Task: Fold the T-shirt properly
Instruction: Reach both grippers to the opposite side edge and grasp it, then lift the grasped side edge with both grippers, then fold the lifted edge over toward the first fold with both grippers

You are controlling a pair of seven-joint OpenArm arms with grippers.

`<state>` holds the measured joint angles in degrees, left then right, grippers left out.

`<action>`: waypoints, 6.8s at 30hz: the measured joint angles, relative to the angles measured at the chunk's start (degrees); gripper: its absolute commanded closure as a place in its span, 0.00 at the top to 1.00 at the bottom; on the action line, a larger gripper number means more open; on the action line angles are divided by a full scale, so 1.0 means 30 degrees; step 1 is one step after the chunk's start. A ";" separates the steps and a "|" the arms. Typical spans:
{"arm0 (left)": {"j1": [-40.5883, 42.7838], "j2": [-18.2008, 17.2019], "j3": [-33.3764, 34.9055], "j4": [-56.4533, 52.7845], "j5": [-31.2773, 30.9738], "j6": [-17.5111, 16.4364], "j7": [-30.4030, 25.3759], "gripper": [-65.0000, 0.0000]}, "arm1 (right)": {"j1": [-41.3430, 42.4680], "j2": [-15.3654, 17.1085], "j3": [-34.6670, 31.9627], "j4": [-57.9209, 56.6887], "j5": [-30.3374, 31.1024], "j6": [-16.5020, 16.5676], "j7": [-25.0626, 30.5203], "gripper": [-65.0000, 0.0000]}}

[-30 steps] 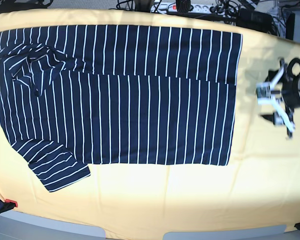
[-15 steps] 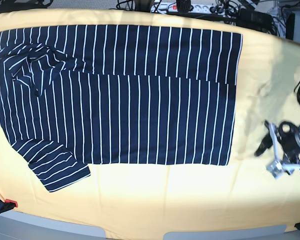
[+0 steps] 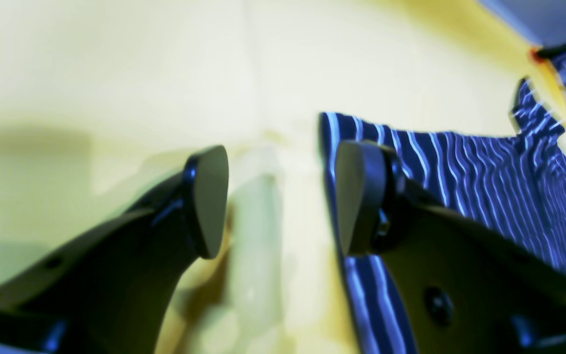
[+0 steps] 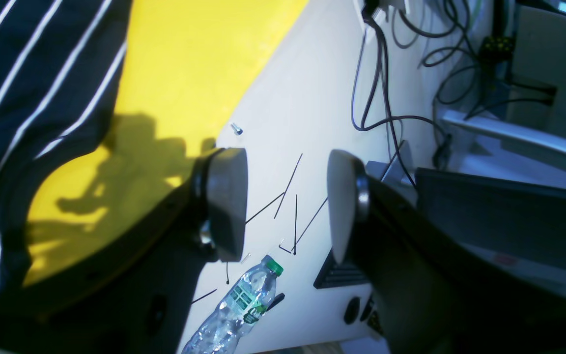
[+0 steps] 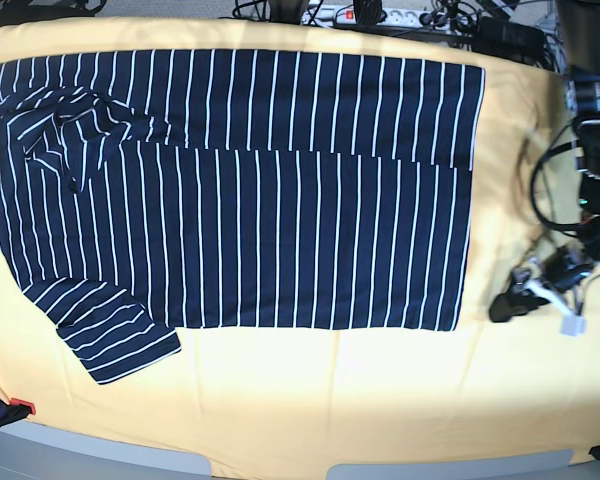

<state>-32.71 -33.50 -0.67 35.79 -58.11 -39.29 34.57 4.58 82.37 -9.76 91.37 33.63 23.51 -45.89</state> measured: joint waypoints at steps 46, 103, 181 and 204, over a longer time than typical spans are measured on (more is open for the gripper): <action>-0.1639 0.4437 -0.0036 -0.0634 0.6033 0.3672 -0.2499 0.00 | 0.5486 -1.2247 0.0109 -0.8051 -0.2098 -0.2251 0.2878 0.53; -0.2805 0.4437 -0.0036 -0.0648 0.7388 0.3388 -0.2455 0.00 | 0.8335 -1.5096 0.0160 -1.7136 -0.5297 -0.0903 0.9602 0.00; -0.2958 0.3963 0.2885 0.0386 0.7235 -0.0066 -0.1953 0.00 | 0.9384 -1.4222 0.0160 -1.7303 -0.1974 0.3759 0.7752 0.00; -0.2849 0.1909 0.2951 0.2958 0.5209 -0.0138 0.0233 0.00 | 0.9384 -1.2757 0.0160 -1.7303 -0.1829 0.5399 0.6914 0.00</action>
<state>-41.25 -27.77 8.19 44.66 -42.48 -39.70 35.27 32.73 44.10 -9.28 39.46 28.14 39.70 -25.15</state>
